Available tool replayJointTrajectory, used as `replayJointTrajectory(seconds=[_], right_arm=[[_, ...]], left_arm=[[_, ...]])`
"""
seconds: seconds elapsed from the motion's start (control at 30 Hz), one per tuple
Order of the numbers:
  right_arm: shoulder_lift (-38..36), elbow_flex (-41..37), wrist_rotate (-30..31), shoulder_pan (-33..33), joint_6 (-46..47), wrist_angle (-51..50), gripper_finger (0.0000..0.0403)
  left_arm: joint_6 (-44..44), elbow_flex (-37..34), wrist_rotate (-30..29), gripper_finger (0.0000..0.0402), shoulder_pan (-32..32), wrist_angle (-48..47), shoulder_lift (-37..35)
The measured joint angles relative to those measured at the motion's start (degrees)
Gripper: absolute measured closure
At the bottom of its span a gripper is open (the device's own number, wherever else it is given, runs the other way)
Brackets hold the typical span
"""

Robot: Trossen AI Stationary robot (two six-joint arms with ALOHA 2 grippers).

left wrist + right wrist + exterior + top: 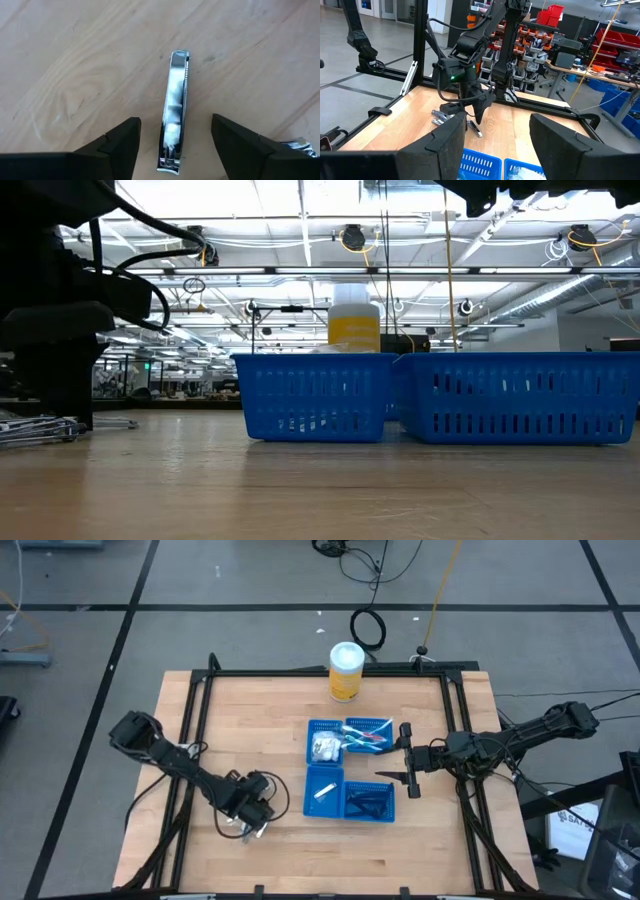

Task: Pick & Place Travel size toiletries
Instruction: Put the silver nail cutter into the bottom left blue bin

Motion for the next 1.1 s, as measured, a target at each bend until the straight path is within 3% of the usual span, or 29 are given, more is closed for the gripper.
replayJointTrajectory(seconds=[0.2, 0.5, 0.77, 1.1], right_arm=[[0.00, 0.00, 0.00, 0.00, 0.00, -0.02, 0.0195], [-0.01, 0.00, 0.00, 0.00, -0.01, -0.06, 0.0195], [0.01, 0.00, 0.00, 0.00, 0.00, -0.05, 0.0195], [0.01, 0.00, 0.02, 0.00, -0.02, 0.04, 0.0195]], left_arm=[[0.35, -2.41, 2.39, 0.0198, 1.54, 3.58, -0.29], [0.55, -3.87, 0.90, 0.0291, 1.69, 6.64, -0.44], [0.73, -4.31, -7.06, 0.0378, 1.71, 7.08, 0.11], [3.96, 1.46, -11.68, 0.0375, 1.82, 5.52, -2.92]])
